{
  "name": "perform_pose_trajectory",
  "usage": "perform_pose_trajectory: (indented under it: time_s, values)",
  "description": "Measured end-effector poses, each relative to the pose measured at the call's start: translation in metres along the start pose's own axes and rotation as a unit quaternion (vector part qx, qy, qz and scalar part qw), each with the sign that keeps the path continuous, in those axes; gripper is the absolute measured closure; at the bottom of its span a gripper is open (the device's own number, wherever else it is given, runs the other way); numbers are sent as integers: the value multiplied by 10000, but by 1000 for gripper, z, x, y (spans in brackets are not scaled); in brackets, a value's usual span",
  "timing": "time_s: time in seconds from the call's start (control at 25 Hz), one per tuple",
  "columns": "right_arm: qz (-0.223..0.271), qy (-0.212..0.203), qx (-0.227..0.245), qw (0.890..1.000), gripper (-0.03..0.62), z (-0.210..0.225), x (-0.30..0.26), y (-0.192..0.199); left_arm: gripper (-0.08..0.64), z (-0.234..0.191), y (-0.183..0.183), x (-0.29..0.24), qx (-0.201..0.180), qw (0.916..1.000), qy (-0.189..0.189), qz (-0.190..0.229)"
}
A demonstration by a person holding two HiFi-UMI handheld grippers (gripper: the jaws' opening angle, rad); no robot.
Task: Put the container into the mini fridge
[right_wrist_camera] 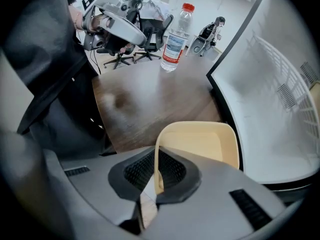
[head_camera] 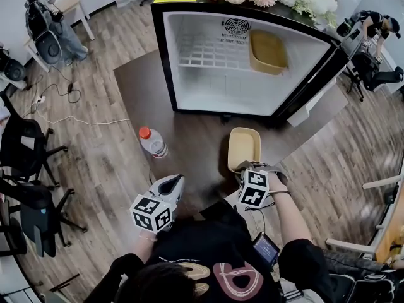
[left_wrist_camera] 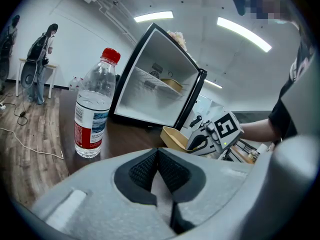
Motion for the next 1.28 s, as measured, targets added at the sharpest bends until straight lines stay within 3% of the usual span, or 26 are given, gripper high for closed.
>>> perform_pose_trajectory:
  time_s: [0.32, 0.68, 1.04, 1.28]
  values:
    - [-47, -127, 305, 9994, 575, -3, 27, -11, 552, 5, 1, -1, -15, 10000, 87, 29]
    - [-71, 124, 768, 9969, 575, 3, 64, -25, 552, 9, -4, 3, -67, 9998, 144, 131]
    - [200, 124, 609, 9979, 576, 25, 107, -41, 552, 14, -6, 3, -120, 9997, 178, 147]
    - [379, 516, 689, 9956, 577, 55, 141, -54, 552, 14, -8, 4, -135, 9996, 165, 170]
Point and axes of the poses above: the fingertips, and each gripper's own axes: x backward along the fingers, z to its right, y out of its underside, the point moved 3 cm from there along x, backward along the fingers, and after that the axes turned 11 degrees about -z, right-handed, at the moved point
